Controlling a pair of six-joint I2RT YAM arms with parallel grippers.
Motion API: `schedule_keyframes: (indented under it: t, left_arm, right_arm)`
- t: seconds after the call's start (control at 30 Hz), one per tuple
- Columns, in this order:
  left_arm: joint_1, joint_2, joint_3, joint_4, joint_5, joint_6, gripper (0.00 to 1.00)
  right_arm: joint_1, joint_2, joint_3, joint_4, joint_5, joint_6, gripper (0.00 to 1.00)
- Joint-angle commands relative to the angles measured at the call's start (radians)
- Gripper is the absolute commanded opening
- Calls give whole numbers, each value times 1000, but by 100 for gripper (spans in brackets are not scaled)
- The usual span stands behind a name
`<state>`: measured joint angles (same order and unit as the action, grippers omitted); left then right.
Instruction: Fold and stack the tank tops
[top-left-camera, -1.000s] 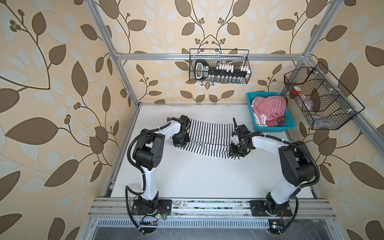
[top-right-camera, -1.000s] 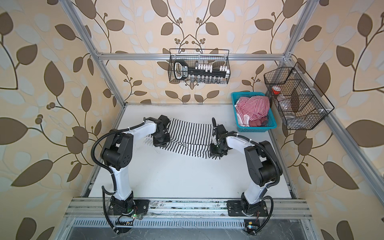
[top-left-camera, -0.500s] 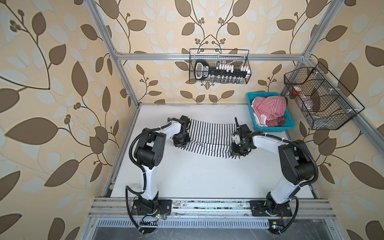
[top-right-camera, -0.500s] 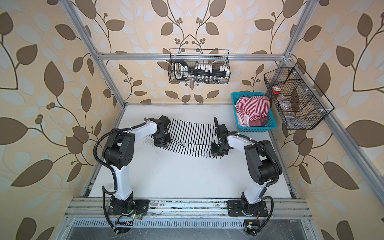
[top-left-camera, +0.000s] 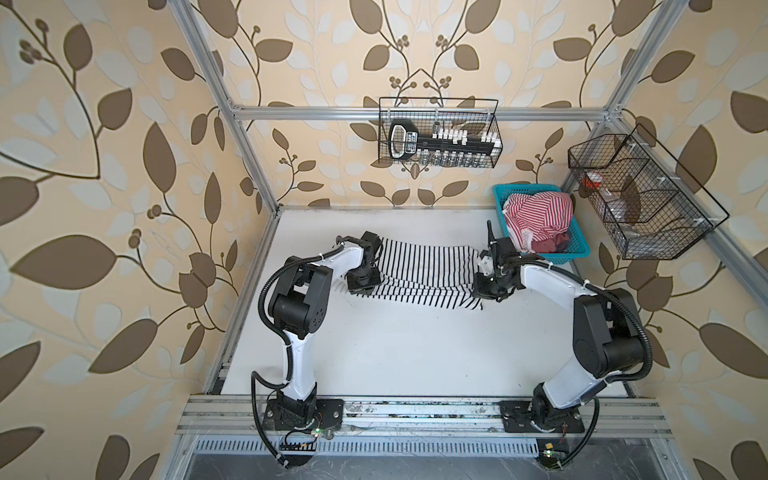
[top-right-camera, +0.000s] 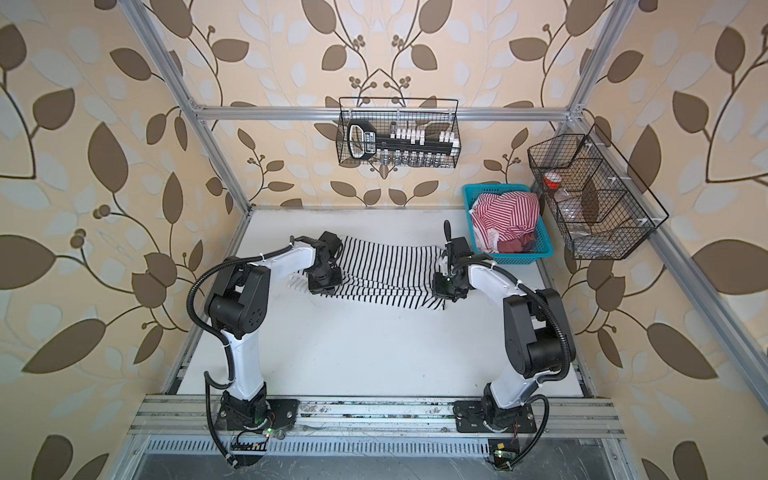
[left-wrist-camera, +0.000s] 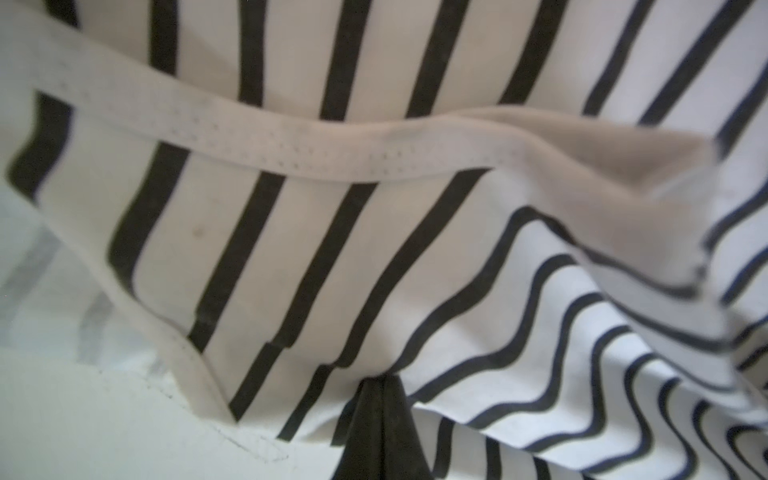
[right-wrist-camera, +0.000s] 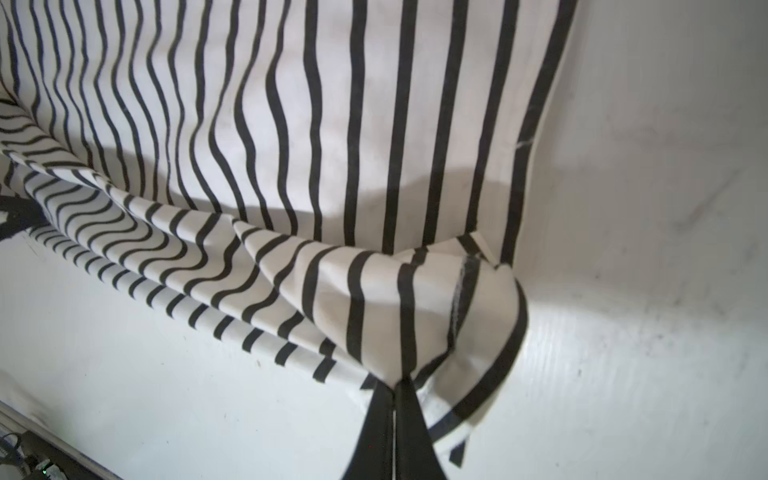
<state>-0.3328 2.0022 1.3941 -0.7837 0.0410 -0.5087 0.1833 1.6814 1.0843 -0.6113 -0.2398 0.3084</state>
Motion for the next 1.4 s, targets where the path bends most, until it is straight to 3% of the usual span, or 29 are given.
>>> schedule_keyframes:
  t: [0.0,0.2,0.33,0.47,0.53,0.73,0.8,1.17,1.37]
  left_arm:
    - [14,70,-65,-23,-93,2,5]
    - [15,65,-70,-23,-78,3,4]
    - [14,31,-64,-20,-19,-3,14]
    - [9,-20,-43,-21,37,-11,26]
    - [8,-46,-32,-22,51,-16,29]
    - [7,-66,30,-26,77,-25,32]
    - [7,-45,53,-39,66,-19,32]
    - [7,24,55,-35,60,-16,32]
    - [8,36,52,-38,53,-13,32]
  right_arm:
    - [-23,46,62,-54,31,-47,0]
    - [-50,124,153,-104,31,-83,2]
    - [-52,87,154,-103,30,-82,24]
    - [-51,-18,112,-91,36,-63,34]
    - [-52,-80,69,-81,27,-47,34]
    - [-8,-213,-102,-56,3,-3,12]
    - [21,-221,-150,-45,-5,8,10]
    - [87,-151,-235,53,14,38,26]
    - [87,-92,-201,79,28,29,28]
